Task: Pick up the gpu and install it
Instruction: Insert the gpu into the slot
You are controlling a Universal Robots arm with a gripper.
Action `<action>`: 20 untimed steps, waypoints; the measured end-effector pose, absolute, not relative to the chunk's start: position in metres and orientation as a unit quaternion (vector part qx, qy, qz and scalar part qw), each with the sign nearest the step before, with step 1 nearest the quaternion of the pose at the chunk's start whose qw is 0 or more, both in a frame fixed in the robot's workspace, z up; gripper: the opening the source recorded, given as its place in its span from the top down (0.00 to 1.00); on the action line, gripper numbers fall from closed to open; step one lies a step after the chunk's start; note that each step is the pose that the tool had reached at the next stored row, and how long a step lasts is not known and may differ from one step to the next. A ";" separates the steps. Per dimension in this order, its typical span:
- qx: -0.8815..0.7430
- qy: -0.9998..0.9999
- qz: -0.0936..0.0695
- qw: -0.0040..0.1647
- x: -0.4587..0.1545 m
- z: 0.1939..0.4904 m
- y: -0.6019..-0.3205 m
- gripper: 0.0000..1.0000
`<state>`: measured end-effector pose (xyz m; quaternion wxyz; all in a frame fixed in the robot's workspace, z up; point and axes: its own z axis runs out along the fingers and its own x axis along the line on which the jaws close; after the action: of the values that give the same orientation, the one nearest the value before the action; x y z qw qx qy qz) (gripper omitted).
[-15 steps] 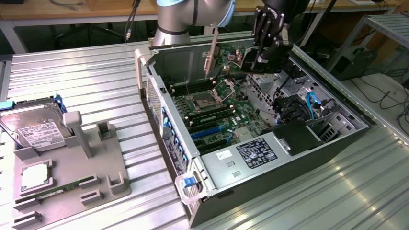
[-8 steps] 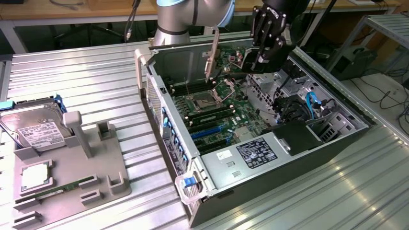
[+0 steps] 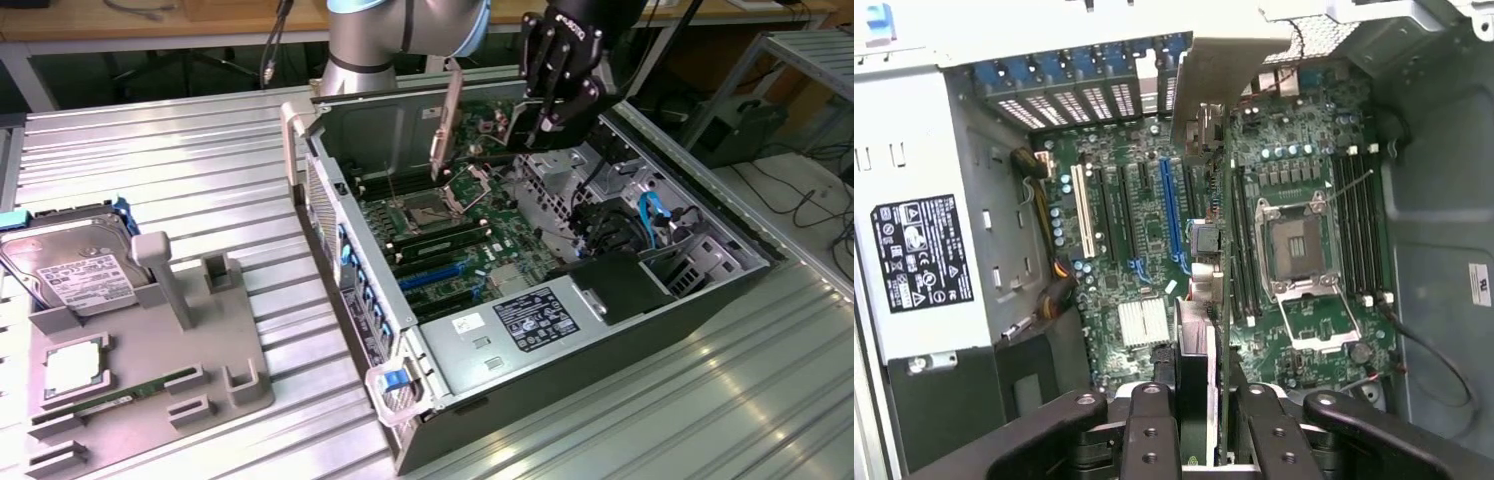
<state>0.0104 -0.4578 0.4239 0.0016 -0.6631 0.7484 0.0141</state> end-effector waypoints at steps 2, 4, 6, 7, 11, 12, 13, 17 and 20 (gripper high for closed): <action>-0.667 0.745 0.014 0.002 0.010 0.424 -0.458 0.72; -0.669 0.743 0.014 0.002 0.010 0.424 -0.458 0.72; -0.676 0.737 0.014 0.002 0.010 0.424 -0.458 0.72; -0.682 0.731 0.014 0.002 0.010 0.424 -0.458 0.72; -0.703 0.711 0.014 0.001 0.010 0.423 -0.458 0.72; -0.704 0.710 0.014 0.001 0.010 0.423 -0.458 0.72; -0.704 0.710 0.014 0.001 0.010 0.422 -0.458 0.72; -0.705 0.709 0.013 0.002 0.010 0.421 -0.458 0.72; -0.705 0.709 0.013 0.002 0.009 0.420 -0.458 0.72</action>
<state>0.0093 -0.4579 0.4202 0.0018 -0.7052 0.7089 0.0132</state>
